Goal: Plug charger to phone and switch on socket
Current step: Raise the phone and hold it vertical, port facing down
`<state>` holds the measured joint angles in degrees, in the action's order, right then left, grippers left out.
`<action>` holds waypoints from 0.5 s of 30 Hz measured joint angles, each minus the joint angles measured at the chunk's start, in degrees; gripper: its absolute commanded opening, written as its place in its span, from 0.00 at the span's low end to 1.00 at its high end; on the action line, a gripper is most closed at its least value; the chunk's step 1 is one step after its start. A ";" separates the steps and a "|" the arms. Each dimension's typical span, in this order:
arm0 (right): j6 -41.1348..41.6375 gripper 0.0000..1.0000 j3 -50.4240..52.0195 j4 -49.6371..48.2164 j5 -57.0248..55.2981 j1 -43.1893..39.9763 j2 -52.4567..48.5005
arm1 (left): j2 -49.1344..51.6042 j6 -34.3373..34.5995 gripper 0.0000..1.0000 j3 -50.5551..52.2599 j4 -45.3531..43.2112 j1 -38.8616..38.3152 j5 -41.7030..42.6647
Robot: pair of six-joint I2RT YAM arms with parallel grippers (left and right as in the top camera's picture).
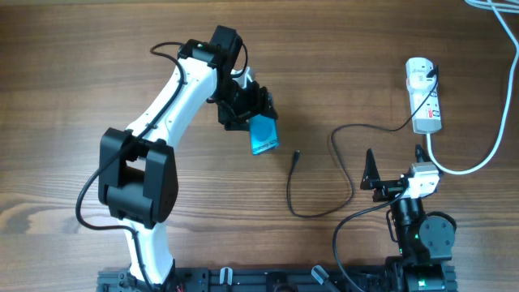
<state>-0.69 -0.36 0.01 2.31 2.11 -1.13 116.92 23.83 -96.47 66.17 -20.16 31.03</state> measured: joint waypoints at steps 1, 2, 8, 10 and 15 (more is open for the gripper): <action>0.00 1.00 0.00 0.02 0.00 0.00 0.00 | -0.02 -0.04 0.68 0.00 -0.44 0.48 6.58; 0.00 1.00 0.00 0.02 0.00 0.00 0.00 | -0.02 -0.07 0.68 0.00 -0.70 0.90 9.68; 0.00 1.00 0.00 0.02 0.00 0.00 0.00 | -0.04 -0.09 0.68 0.00 -2.58 6.32 31.21; 0.00 1.00 0.00 0.00 0.00 0.00 0.02 | -0.04 -0.09 0.68 0.00 -2.58 8.09 36.22; 0.00 1.00 0.00 0.00 0.00 0.00 0.00 | -0.04 -0.07 0.67 0.00 -2.58 11.54 46.38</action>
<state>-0.69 -0.36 0.01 2.31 2.11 -1.13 116.88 23.77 -96.47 63.59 -8.62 77.41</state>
